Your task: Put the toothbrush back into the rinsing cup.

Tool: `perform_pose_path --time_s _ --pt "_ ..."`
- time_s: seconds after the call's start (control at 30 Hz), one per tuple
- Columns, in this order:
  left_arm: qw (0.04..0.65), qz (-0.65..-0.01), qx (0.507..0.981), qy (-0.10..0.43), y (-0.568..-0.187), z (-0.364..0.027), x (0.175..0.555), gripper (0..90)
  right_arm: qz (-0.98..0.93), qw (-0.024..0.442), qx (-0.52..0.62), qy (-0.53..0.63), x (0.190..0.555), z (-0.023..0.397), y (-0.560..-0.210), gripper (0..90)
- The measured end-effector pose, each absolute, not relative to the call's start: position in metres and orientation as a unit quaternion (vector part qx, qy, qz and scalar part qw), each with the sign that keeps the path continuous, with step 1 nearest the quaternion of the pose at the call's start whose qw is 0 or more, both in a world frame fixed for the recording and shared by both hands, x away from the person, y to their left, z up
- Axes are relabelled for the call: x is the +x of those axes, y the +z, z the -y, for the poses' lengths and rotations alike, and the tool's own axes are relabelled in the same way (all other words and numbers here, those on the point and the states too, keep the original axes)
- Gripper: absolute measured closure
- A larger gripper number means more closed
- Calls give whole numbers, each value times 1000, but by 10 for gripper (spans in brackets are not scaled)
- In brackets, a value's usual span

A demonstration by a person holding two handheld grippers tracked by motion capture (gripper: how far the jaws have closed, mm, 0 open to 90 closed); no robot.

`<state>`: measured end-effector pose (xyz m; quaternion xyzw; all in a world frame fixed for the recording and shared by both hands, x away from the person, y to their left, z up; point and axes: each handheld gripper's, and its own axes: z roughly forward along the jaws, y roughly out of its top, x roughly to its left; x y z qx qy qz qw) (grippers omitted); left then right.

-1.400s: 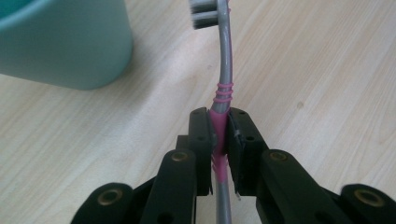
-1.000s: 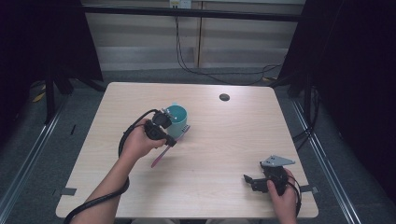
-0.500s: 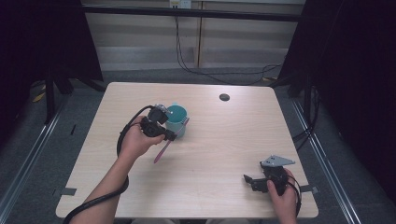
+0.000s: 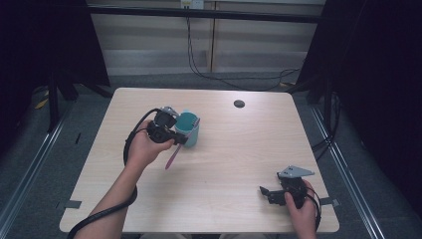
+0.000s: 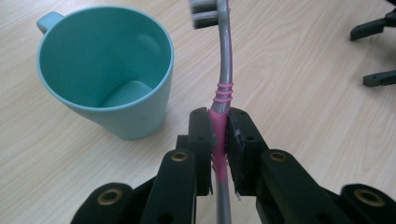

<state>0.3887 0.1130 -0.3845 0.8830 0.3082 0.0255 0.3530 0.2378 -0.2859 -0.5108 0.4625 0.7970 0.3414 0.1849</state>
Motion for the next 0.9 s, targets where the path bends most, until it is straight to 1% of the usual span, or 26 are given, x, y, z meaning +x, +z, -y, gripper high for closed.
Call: perform_pose_path --time_s 0.13,0.23,0.53,0.9 --pt "352 -306 884 24 -382 -114 390 811 -797 185 463 341 238 286 -511 119" --pt "364 -310 878 22 -379 -116 391 811 -797 185 463 341 238 286 -511 119" --pt "389 -315 865 40 -375 -116 389 811 -797 185 462 341 238 286 -511 119" --pt "401 -319 857 50 -369 -114 389 811 -797 185 463 341 238 286 -511 119"
